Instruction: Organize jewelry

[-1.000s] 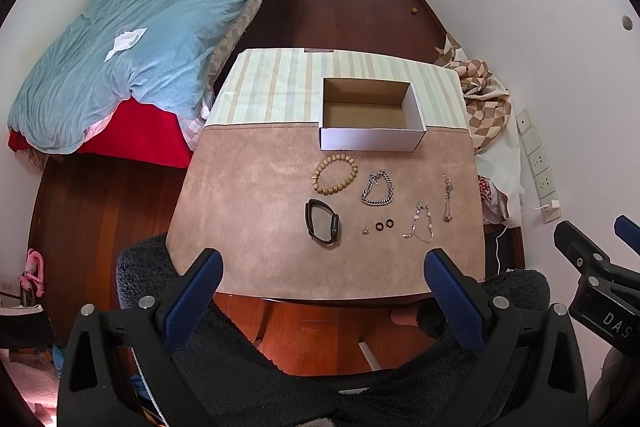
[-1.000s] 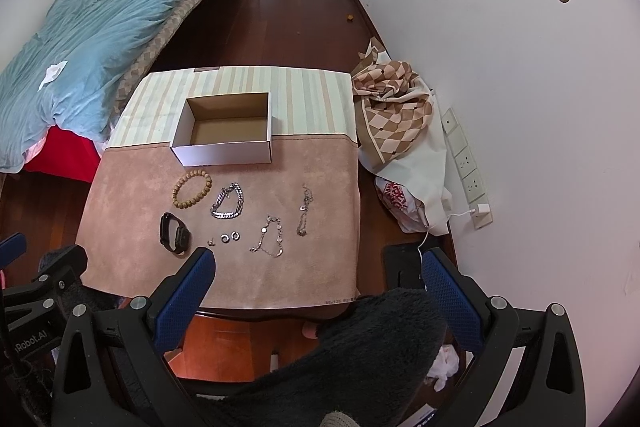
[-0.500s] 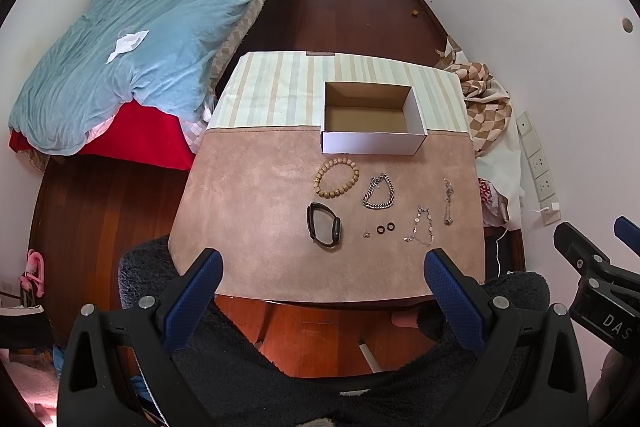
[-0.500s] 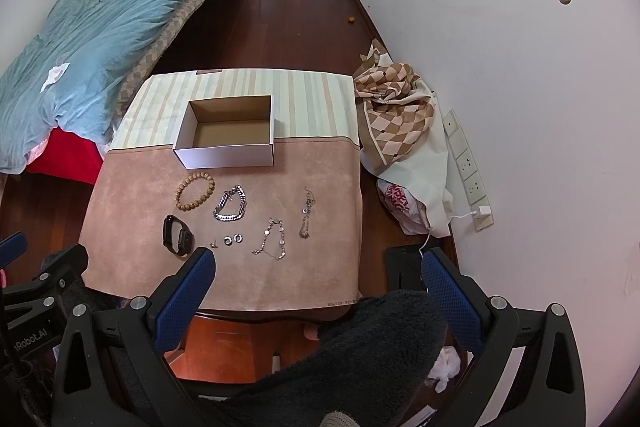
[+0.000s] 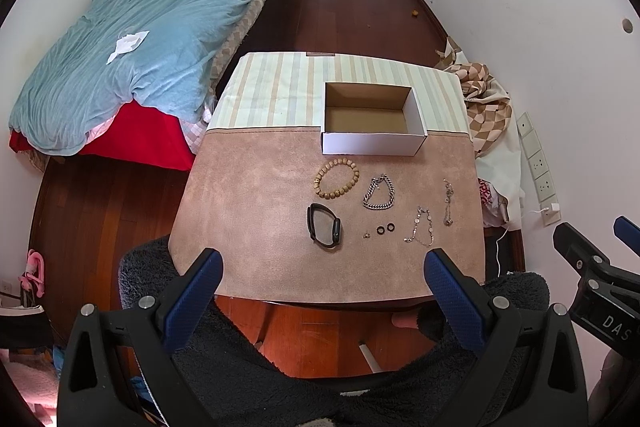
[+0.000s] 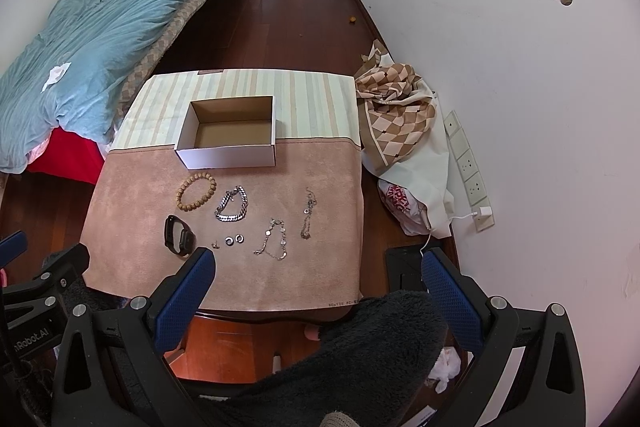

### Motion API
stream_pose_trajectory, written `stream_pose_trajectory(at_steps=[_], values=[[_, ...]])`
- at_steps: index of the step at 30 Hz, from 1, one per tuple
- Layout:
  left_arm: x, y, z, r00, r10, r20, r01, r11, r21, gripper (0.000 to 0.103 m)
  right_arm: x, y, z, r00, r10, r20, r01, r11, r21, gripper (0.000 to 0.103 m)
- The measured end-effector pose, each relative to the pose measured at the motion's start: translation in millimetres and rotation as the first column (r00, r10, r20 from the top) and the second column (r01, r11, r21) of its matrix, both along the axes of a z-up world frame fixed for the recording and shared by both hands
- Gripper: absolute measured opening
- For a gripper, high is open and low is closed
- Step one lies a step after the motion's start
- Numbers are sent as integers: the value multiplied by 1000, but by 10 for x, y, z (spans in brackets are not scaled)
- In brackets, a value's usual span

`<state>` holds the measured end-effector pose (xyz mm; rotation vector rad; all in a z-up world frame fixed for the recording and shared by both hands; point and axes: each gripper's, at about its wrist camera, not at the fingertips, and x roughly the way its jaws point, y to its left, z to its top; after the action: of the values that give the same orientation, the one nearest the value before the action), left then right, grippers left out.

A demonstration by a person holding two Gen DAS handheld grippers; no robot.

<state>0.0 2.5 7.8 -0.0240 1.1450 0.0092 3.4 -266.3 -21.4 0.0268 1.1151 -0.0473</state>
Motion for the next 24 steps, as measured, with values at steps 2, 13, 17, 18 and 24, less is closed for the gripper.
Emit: stream_pose_trajectory(at_steps=[2,13,17,18,24], values=[[-1,-1,2,1000,0,2,0,1000,1,103,0,13,-1,1000,0,1,0,1000,-1,103],[2,0,3,1000,0,0,0,1000,0,103,3,13,8,1000,0,1,0,1000,1,103],[3,0,4,1000,0,0,0,1000,0,103,2,11,7,1000,1,1,-1,1000,3,103],[3,1,4,1000,1,1,-1,1000,-1,103,3,12,12,1000,1,1,-1,1000,3,103],[87,16,-45,1000,11,11,-11,1000,16,103,65,-17,-52,1000,-12,-7,12,1000,28,103]])
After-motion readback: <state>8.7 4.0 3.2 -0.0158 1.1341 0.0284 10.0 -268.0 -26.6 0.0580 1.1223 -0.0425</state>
